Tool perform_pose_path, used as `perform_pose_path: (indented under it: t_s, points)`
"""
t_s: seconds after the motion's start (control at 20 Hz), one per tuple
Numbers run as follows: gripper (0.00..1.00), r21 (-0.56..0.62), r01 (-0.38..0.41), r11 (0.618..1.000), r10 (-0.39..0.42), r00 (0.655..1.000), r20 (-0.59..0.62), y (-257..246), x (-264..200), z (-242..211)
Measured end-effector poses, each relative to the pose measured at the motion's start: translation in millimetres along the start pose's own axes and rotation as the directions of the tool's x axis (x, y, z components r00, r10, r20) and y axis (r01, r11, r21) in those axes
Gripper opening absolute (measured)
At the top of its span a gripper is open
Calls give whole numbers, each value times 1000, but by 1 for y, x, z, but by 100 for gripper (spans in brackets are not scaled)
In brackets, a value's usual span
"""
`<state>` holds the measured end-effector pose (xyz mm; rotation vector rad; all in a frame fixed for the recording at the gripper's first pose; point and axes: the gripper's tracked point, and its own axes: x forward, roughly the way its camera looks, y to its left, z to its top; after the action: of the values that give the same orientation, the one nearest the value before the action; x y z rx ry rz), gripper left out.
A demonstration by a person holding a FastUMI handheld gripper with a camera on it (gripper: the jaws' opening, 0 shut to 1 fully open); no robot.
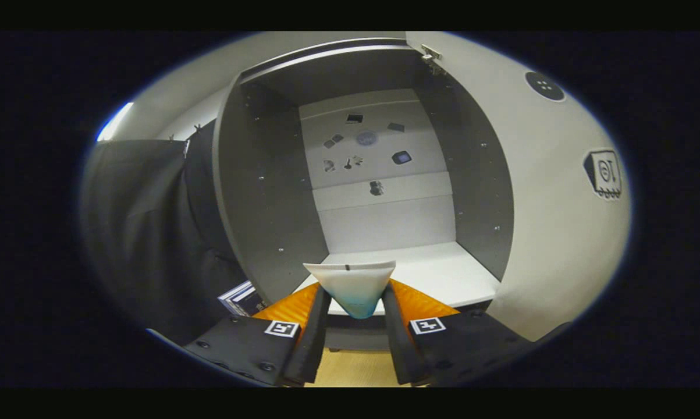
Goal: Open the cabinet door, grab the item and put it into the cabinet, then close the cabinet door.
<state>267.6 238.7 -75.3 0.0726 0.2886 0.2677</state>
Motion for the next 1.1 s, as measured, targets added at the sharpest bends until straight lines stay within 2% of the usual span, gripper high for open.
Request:
perform_pose_path:
  t_s: [0.2, 0.4, 0.75, 0.9, 1.0, 1.1]
  points:
    - [55, -62, 49, 997, -54, 995, -79, -13, 56, 9]
    - [56, -115, 57, 992, -76, 982, -171, -18, 90, -2]
    - [56, -116, 59, 992, -91, 951, -295, -24, 115, -31]
    - [57, -122, 63, 991, -94, 958, -272, -27, 119, -28]
    - [59, -126, 69, 990, -100, 960, -263, -27, 125, -28]
    - [76, -127, 68, 990, -100, 960, -261, -28, 127, -29]
